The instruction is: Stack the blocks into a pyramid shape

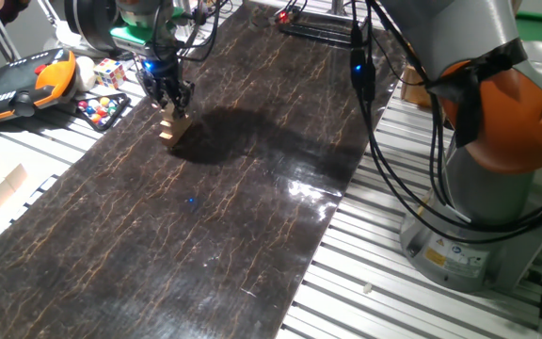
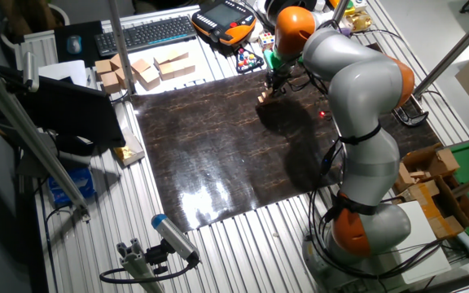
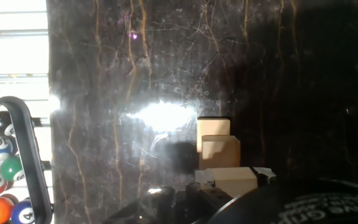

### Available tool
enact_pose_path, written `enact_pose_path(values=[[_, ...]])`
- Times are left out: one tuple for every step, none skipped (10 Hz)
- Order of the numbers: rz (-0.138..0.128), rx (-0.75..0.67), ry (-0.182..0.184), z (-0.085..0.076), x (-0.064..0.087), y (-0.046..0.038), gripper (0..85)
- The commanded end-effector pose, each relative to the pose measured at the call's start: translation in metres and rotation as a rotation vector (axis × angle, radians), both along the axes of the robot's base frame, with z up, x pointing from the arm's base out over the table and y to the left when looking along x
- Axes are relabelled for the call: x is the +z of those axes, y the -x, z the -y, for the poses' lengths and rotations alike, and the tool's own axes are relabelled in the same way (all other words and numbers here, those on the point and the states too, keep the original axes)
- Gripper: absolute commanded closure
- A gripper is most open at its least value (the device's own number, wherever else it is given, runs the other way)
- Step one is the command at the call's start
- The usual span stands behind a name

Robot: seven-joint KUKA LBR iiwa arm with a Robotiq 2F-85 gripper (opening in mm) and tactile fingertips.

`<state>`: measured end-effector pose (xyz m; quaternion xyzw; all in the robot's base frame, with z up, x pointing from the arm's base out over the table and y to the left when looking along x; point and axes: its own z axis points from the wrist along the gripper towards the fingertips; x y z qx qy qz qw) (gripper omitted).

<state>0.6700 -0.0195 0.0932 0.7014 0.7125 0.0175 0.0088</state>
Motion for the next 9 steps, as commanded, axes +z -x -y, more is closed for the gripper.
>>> enact_pose_path(values=[[0.0,0.0,-0.001,-0.0001,0.0008,0.0003,84.0],[0.0,0.0,-0.006,-0.0001,0.0012,0.0006,84.0],[-0.003,0.0,-0.007,-0.0002,0.0012,0.0007,84.0],[-0.004,0.0,-0.007,-0.0002,0.0012,0.0007,84.0],[-0.011,-0.004,-0.011,-0.0002,0.0012,0.0007,84.0],[-0.023,-0.017,0.004,-0.0002,0.0012,0.0007,84.0],[-0.032,-0.033,0.006,-0.0002,0.0012,0.0007,84.0],[-0.039,-0.041,0.004,-0.0002,0.0012,0.0007,84.0],[-0.043,-0.044,-0.006,-0.0002,0.0012,0.0007,84.0]])
